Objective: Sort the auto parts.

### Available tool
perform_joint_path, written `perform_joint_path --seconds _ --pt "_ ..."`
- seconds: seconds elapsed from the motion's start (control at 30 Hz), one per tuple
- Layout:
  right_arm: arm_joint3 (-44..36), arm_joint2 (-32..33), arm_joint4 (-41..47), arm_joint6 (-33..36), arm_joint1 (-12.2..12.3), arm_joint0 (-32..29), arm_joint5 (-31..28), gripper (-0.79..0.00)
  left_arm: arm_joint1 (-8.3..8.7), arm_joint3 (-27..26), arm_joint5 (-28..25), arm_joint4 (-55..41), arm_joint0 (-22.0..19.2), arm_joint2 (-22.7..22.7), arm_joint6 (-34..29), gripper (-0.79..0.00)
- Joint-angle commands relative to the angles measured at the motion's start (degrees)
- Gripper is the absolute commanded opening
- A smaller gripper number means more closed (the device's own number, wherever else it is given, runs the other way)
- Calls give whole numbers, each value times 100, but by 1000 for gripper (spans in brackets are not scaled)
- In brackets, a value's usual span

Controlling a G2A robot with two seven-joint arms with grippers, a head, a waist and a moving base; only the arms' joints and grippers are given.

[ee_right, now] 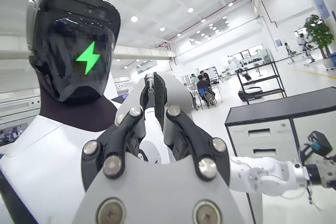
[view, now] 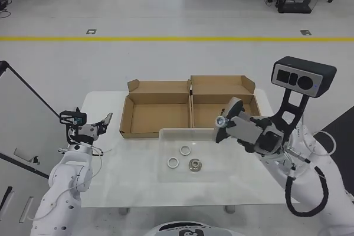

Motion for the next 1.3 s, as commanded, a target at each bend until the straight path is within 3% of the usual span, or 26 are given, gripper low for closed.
perform_joint_path --seconds 0.0,1.27 --pt "3 -46 120 1 -27 -10 -108 -785 0 0 0 0 0 0 0 0" --pt "29 -127 324 21 -77 -26 -271 -785 0 0 0 0 0 0 0 0"
